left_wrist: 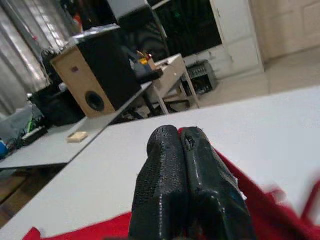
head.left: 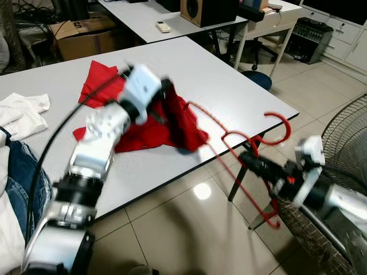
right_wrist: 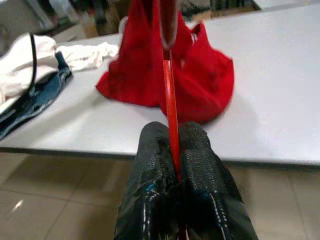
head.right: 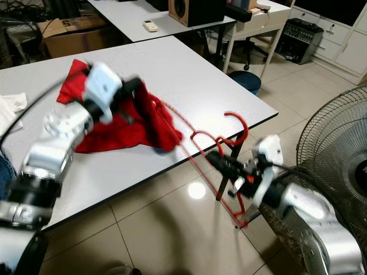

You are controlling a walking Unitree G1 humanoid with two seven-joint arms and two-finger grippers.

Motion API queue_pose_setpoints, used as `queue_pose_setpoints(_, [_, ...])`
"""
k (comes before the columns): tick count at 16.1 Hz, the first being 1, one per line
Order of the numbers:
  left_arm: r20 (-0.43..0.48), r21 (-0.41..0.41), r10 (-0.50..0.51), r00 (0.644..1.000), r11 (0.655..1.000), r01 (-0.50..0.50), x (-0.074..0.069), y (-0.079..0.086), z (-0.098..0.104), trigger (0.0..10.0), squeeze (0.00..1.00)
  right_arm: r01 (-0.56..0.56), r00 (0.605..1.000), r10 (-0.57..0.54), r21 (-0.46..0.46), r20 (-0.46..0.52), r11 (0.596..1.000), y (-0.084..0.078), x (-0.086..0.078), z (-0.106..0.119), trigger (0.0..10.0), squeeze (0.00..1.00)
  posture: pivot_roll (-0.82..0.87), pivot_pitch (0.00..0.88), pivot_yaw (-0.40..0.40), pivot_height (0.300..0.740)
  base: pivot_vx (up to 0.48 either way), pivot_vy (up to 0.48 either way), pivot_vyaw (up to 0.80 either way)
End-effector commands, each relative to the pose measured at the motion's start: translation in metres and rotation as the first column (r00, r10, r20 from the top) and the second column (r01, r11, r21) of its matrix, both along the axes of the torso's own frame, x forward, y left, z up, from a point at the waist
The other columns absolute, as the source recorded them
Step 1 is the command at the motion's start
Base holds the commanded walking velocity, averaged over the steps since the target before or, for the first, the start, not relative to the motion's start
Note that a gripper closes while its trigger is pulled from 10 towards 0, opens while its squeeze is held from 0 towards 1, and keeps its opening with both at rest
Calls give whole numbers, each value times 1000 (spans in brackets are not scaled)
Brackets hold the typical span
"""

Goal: Hang hanger

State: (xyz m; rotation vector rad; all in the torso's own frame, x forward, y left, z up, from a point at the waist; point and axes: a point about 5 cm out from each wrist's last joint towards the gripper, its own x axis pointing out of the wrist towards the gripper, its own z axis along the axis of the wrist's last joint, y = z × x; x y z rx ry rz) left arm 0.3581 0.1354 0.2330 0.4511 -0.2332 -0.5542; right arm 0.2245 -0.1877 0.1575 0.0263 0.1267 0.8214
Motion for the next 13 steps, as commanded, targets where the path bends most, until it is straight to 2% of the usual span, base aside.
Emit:
queue_pose_setpoints(1, [-2, 2, -11, 1000, 1000, 11, 1, -2, 2, 0, 0, -7, 1000, 7, -9, -1, 1000, -2, -4, 3, 10000, 0, -64, 32, 12, 740, 0, 0, 0])
queue_pose_setpoints(3, [-19, 38, -91, 996, 995, 91, -4, -10, -1, 0, 0, 44, 998, -47, -55, -48, 998, -4, -4, -9, 10000, 0, -74, 33, 27, 740, 0, 0, 0])
queue_pose_setpoints(5, [-30, 60, -123, 992, 990, 125, -7, -13, -4, 0, 0, 71, 996, -74, -46, -56, 996, -4, -2, -10, 10000, 0, -73, 33, 29, 740, 0, 0, 0])
queue_pose_setpoints(6, [-55, 104, -165, 985, 980, 170, -12, -16, -10, 0, 0, 56, 996, -58, -34, -68, 998, 0, -1, -12, 10000, 0, -65, 33, 21, 740, 0, 0, 0])
queue_pose_setpoints(8, [-72, 148, -180, 981, 971, 189, -16, -19, -16, 0, 0, 17, 997, -19, -31, -75, 999, 4, -1, -13, 10000, 0, -60, 33, 12, 740, 0, 0, 0])
queue_pose_setpoints(13, [-100, 170, -168, 981, 968, 183, -20, -17, -25, 0, 0, -19, 998, 17, -24, -63, 1000, 10, 3, -10, 10000, 0, -50, 32, -6, 740, 0, 0, 0])
